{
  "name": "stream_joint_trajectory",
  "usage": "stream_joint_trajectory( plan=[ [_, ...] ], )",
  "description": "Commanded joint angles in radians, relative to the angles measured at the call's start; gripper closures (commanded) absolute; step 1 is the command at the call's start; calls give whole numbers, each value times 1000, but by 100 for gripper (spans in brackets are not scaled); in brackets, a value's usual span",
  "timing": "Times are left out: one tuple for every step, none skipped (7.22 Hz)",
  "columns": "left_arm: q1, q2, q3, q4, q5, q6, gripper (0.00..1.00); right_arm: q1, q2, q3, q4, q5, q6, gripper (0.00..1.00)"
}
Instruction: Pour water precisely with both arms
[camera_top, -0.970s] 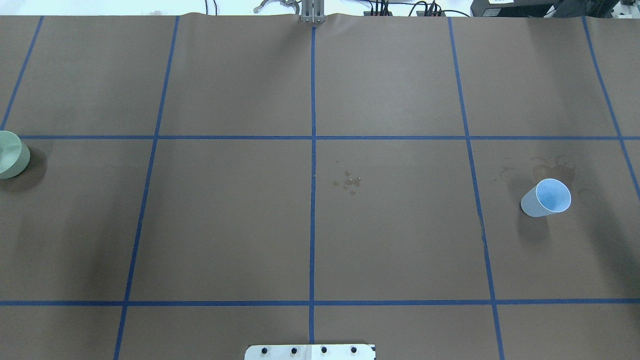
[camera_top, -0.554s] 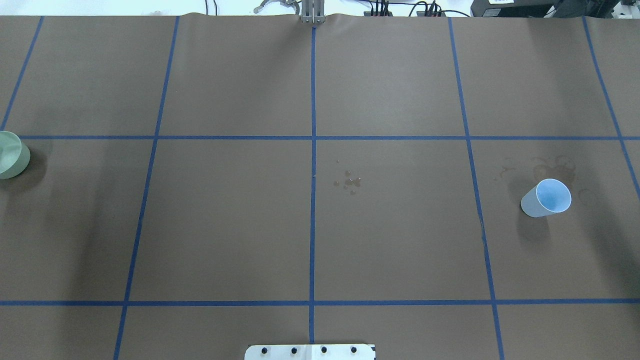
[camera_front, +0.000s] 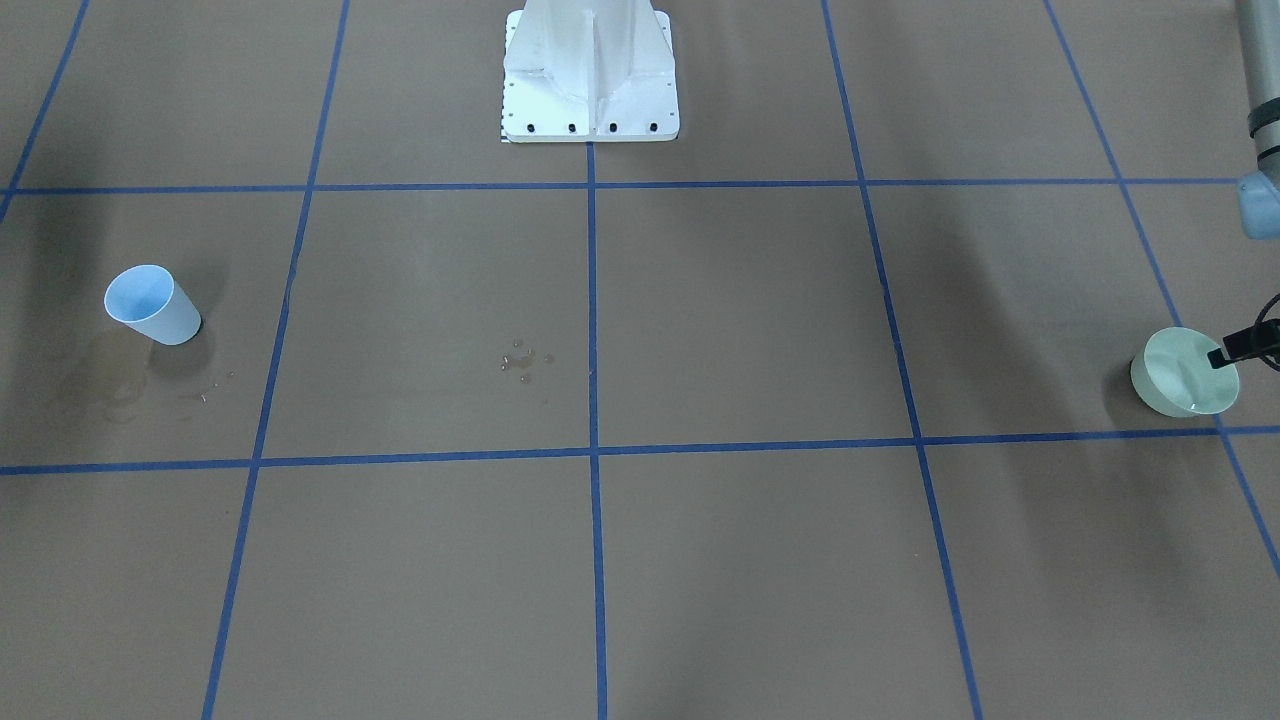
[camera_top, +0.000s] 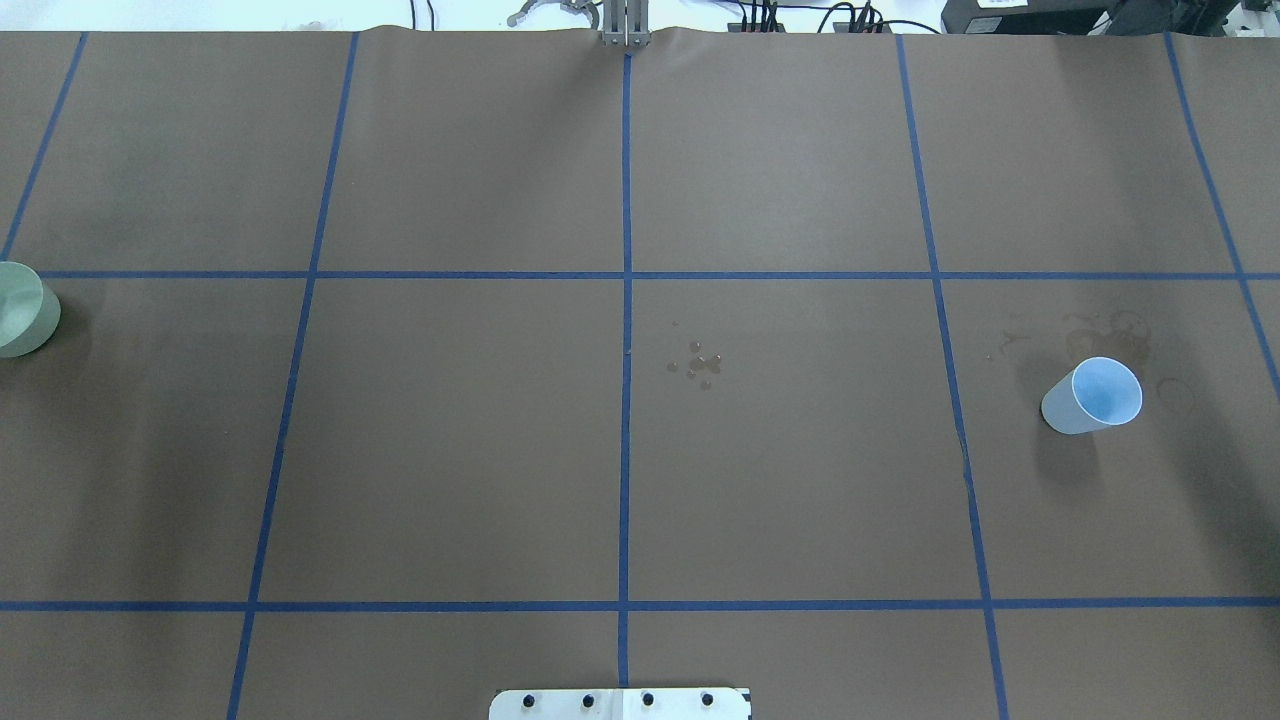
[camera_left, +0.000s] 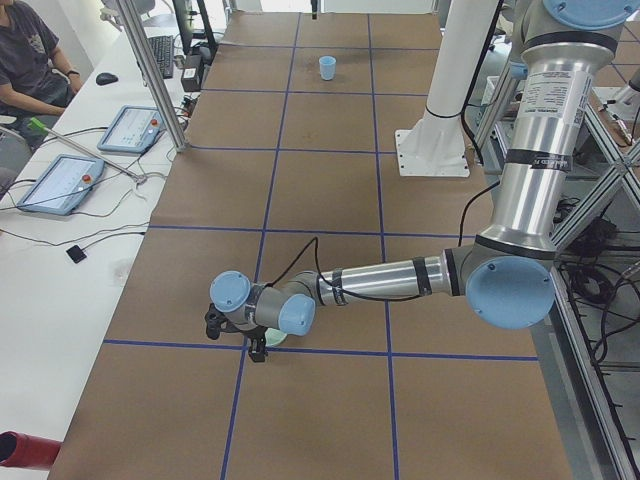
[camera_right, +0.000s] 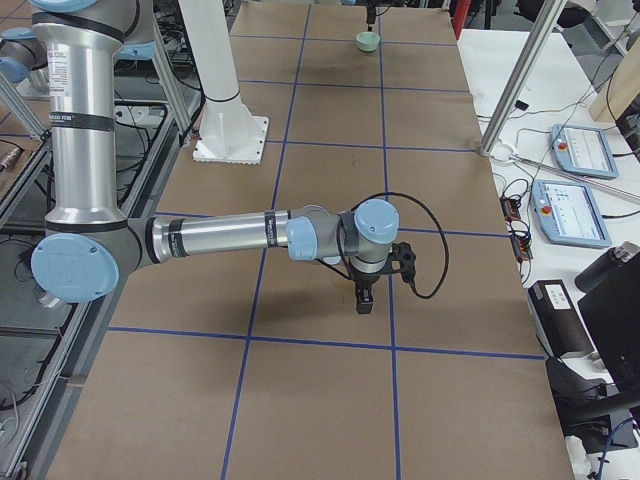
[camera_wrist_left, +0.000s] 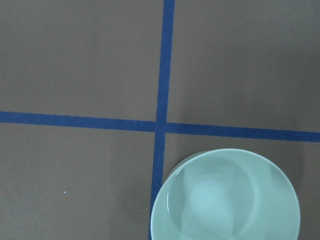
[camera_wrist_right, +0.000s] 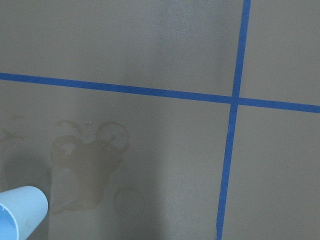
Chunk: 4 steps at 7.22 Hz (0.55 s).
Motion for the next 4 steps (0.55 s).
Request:
stream_joint_trajectory(
  plan=[
    [29, -3, 43, -31, 0, -2, 1, 0, 0, 1, 0, 0, 0, 0],
    [31, -3, 54, -41, 0, -3, 2, 0, 0, 1, 0, 0, 0, 0],
    [31, -1, 58, -38, 0, -5, 42, 0, 0, 3, 0, 0, 0, 0],
    [32, -4, 58, -33, 0, -3, 99, 0, 0, 4, 0, -2, -2, 0]
  ],
)
